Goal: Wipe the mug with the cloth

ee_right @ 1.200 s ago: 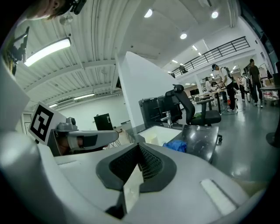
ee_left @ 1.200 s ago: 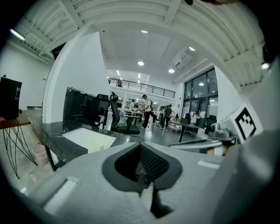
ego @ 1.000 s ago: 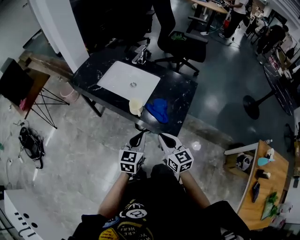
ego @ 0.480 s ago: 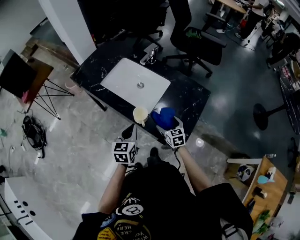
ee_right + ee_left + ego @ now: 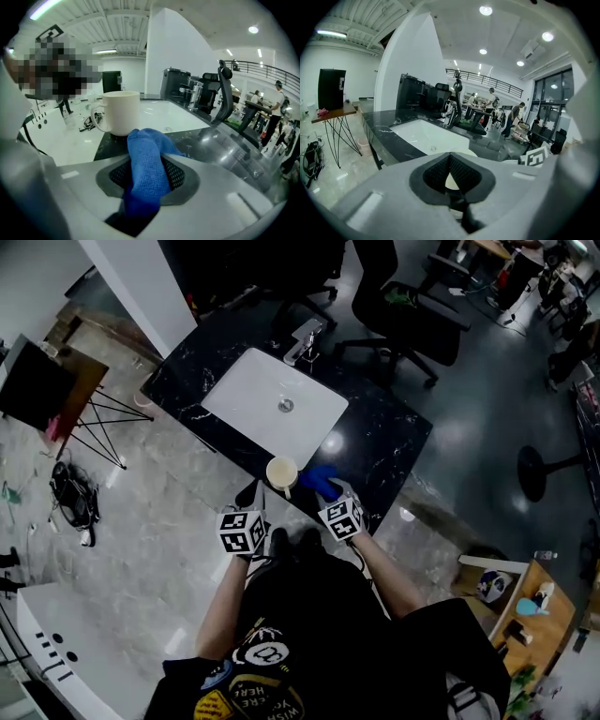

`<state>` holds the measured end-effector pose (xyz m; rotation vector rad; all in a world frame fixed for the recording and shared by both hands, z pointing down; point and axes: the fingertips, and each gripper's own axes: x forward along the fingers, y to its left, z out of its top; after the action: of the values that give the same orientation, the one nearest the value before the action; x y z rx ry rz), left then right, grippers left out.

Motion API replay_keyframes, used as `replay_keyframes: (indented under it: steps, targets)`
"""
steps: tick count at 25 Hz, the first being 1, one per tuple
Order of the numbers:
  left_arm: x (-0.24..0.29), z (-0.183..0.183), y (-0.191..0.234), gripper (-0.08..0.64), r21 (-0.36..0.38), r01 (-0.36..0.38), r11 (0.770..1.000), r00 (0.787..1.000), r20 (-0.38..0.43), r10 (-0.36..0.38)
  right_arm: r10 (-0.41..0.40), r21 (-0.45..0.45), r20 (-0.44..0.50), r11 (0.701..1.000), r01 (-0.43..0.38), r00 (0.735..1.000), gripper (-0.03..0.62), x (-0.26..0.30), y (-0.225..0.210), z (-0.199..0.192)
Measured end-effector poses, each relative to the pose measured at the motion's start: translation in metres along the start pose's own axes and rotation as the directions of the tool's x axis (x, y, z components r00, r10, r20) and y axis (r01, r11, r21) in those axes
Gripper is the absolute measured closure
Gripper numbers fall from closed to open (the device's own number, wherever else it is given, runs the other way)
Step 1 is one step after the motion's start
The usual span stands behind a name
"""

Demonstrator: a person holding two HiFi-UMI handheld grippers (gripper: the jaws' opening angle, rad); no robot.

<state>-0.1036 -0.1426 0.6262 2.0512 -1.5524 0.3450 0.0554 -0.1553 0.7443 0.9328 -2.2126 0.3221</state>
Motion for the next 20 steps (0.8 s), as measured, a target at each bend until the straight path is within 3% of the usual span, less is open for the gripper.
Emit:
replay_keyframes:
  steps: [2, 4, 7, 9, 12, 16, 20]
  targets:
    - [0.014, -0.007, 0.013, 0.557, -0.014, -0.021, 1.0, 0.999, -0.032, 0.02, 0.055, 0.067, 0.015, 0.996, -0.056, 0.998, 0.466, 0.004, 0.003, 0.008]
    - [0.029, -0.016, 0.027, 0.557, -0.039, -0.06, 0.997, 0.996, -0.072, 0.057, 0.021, 0.155, 0.047, 0.988, -0.028, 0.999, 0.469, 0.007, -0.013, 0.027]
    - [0.048, -0.039, 0.044, 0.557, -0.179, -0.109, 0.978, 0.986, -0.143, 0.084, -0.037, 0.187, 0.057, 0.982, 0.026, 0.998, 0.469, 0.018, -0.031, 0.063]
    - [0.052, -0.054, 0.045, 0.555, -0.27, -0.117, 0.956, 0.983, -0.167, 0.073, -0.012, 0.11, 0.017, 0.994, 0.01, 1.0, 0.469, 0.024, -0.021, 0.07]
    - [0.054, -0.065, 0.032, 0.557, -0.296, -0.08, 0.952, 0.984, -0.173, 0.029, 0.02, -0.056, -0.018, 0.998, -0.021, 1.0, 0.468, 0.015, 0.008, 0.062]
    - [0.058, -0.068, 0.021, 0.557, -0.333, -0.07, 0.94, 0.987, -0.16, 0.017, 0.026, -0.206, 0.017, 0.978, -0.022, 1.0, 0.468, -0.007, 0.041, 0.053]
    - [0.058, -0.071, 0.019, 0.557, -0.343, -0.066, 0.937, 0.987, -0.163, 0.01, 0.134, -0.322, 0.024, 0.939, -0.119, 0.991, 0.468, -0.024, 0.076, 0.048]
